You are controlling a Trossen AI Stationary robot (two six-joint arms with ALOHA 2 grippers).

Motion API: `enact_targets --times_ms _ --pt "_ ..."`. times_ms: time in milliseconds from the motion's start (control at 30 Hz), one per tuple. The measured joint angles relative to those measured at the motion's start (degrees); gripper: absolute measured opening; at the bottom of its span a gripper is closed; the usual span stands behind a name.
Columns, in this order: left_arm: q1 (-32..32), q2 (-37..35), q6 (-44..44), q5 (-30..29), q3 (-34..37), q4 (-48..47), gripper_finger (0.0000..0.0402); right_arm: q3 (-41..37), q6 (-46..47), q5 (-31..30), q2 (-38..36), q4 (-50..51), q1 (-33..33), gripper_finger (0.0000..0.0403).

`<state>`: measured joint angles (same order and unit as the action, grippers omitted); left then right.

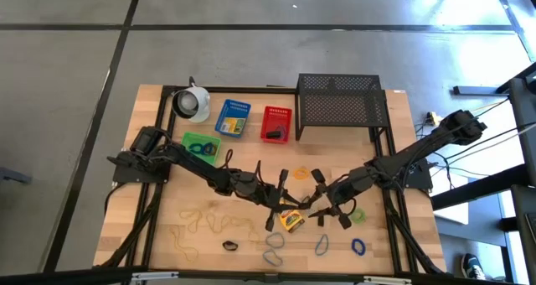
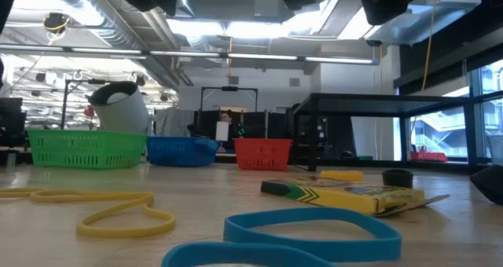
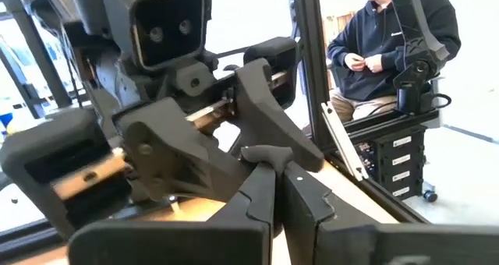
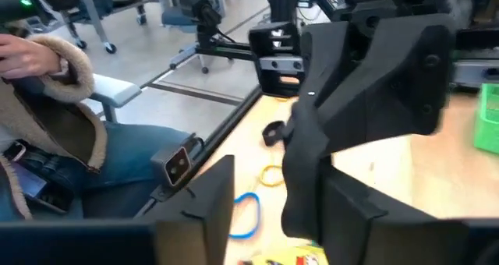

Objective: Pick & Place Office Desk Supplies
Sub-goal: Put the black rubber band into the red bin

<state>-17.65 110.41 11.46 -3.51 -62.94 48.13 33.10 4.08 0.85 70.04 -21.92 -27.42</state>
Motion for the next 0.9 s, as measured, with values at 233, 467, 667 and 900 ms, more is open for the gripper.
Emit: enact_targets --times_ms 233,467,667,900 --pt "-0.09 0.02 -1.19 -4.28 0.00 -4.08 0.0008 0.00 0.82 -0.88 -5.07 6.24 0.08 0.0225" --pt "-0.13 -0.57 -1.27 -4.74 0.02 -7.98 0.0006 0.02 4.67 -0.61 -9.79 15.88 0.08 0.0251" --pt "-0.09 -6.60 -5.26 -15.47 0.09 -24.38 0.0008 0.02 6.31 -0.90 -9.99 16.50 0.08 0.0249" --pt "0.96 -15.85 -9.84 -27.04 0.09 -41.32 0.0007 0.02 6.40 -8.41 -9.95 16.35 0.07 0.0242"
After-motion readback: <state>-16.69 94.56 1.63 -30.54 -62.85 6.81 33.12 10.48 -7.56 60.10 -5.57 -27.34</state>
